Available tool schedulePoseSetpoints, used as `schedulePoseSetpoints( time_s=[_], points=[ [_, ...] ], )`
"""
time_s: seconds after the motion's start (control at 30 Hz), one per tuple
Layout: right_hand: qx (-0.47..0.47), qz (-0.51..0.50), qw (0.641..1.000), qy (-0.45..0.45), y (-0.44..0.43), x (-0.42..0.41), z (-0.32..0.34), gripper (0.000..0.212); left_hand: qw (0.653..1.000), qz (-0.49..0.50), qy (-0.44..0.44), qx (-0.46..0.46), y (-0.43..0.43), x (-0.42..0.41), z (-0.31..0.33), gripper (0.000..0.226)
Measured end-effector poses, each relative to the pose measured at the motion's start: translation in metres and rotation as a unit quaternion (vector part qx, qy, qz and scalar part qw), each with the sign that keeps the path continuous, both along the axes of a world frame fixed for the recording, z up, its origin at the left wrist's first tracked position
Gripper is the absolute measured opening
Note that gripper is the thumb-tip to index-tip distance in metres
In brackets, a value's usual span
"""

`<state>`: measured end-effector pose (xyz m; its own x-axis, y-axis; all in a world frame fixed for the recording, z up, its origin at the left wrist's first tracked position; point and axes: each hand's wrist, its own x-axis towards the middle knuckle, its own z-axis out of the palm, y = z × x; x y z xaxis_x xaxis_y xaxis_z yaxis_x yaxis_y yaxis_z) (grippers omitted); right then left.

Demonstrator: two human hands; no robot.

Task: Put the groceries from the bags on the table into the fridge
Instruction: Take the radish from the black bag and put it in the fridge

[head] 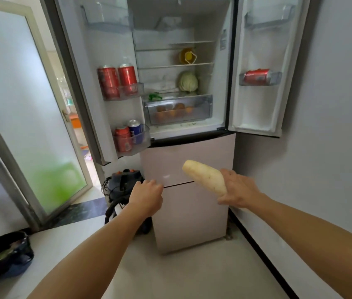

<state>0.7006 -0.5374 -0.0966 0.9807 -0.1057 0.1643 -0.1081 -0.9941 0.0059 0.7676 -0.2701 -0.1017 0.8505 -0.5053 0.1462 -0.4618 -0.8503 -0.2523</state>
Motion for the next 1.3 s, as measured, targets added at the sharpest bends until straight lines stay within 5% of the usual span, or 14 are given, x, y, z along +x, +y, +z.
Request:
schedulePoseSetpoints(
  time_s=[0.33, 0.67, 0.97, 1.3],
  points=[
    [0.010, 0.011, 0.999, -0.032, -0.041, 0.223, 0.026, 0.085, 0.999, -0.026, -0.029, -0.027, -0.068, 0.226, 0.015, 0.019],
    [-0.036, -0.011, 0.994, -0.104, -0.095, 0.387, 0.117, 0.082, 0.996, -0.063, -0.048, -0.044, -0.149, 0.394, 0.069, 0.023],
    [-0.078, 0.075, 0.975, -0.194, -0.146, 0.537, 0.232, 0.083, 0.989, 0.022, -0.123, -0.085, -0.193, 0.531, 0.129, 0.028],
    [-0.017, 0.098, 0.993, -0.069, -0.141, 0.673, 0.248, 0.069, 0.978, 0.128, -0.120, -0.110, -0.195, 0.613, 0.153, 0.032]
  ],
)
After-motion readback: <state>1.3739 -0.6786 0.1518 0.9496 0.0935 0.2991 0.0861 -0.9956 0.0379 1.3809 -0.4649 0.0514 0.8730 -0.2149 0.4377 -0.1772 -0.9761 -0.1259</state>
